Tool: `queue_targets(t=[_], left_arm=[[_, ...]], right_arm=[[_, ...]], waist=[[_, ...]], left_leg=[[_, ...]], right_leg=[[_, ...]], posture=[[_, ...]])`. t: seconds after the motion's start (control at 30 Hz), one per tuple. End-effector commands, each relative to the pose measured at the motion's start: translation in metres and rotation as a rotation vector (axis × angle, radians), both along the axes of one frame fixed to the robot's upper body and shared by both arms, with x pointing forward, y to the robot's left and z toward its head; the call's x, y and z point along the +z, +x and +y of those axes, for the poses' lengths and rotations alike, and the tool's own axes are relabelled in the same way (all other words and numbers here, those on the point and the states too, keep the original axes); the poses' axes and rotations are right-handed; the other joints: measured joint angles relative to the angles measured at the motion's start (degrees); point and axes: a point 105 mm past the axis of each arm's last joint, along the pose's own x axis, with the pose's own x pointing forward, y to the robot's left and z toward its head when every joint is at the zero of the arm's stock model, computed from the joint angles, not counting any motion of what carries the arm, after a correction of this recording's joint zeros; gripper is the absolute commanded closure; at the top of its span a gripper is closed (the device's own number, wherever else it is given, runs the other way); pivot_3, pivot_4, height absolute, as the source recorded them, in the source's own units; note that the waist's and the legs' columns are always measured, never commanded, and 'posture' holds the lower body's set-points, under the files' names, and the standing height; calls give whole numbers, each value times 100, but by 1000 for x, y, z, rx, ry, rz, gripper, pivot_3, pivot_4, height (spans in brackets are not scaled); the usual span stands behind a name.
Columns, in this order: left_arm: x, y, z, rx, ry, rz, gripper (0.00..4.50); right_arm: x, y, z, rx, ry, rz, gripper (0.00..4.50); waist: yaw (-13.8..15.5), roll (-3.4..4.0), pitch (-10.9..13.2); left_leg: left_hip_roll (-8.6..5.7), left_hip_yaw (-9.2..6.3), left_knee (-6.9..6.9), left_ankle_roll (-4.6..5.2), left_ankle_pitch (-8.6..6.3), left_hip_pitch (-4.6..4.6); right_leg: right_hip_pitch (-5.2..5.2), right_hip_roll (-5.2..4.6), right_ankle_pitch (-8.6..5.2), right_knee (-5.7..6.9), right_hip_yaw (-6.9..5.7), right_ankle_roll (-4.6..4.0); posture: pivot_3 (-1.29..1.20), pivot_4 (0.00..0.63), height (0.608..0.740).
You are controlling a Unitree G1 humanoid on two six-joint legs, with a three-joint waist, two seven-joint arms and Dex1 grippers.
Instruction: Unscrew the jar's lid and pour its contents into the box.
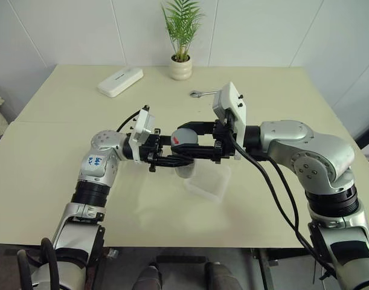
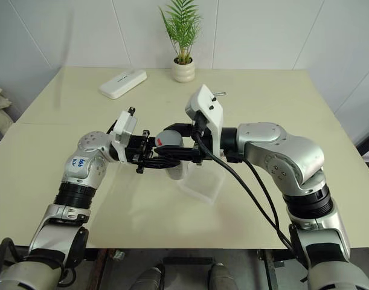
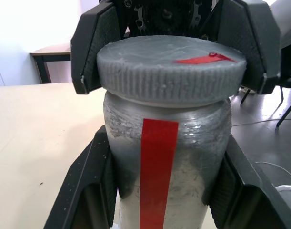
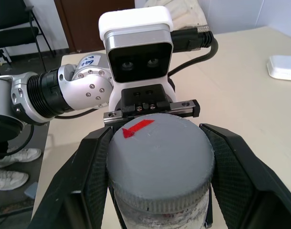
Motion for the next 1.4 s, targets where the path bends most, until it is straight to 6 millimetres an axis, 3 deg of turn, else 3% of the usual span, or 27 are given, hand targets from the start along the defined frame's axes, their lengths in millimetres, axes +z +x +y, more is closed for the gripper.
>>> queue_targets(t=[0.03, 0.7, 1.4], left_arm=[[-31, -13, -11, -166, 152, 47, 2516], [-15, 3, -19, -201, 129, 45, 2516], [-17, -15, -17, -284, 159, 70, 2516]], right_arm=[[67, 0, -28, -112, 215, -267, 1948], [60, -18, -17, 56, 193, -269, 1948], [59, -38, -12, 243, 161, -285, 1948]], waist=[[-3, 0, 0], [-20, 0, 0], [-33, 1, 0]], left_leg=[[0, 0, 0, 0, 0, 0], [0, 0, -1, 0, 0, -2], [0, 0, 1, 0, 0, -5]], right_leg=[[0, 0, 0, 0, 0, 0], [-4, 0, -1, 3, 0, 2], [-7, 0, -1, 6, 0, 2]], posture=[[0, 150, 740], [0, 150, 740], [0, 150, 740]])
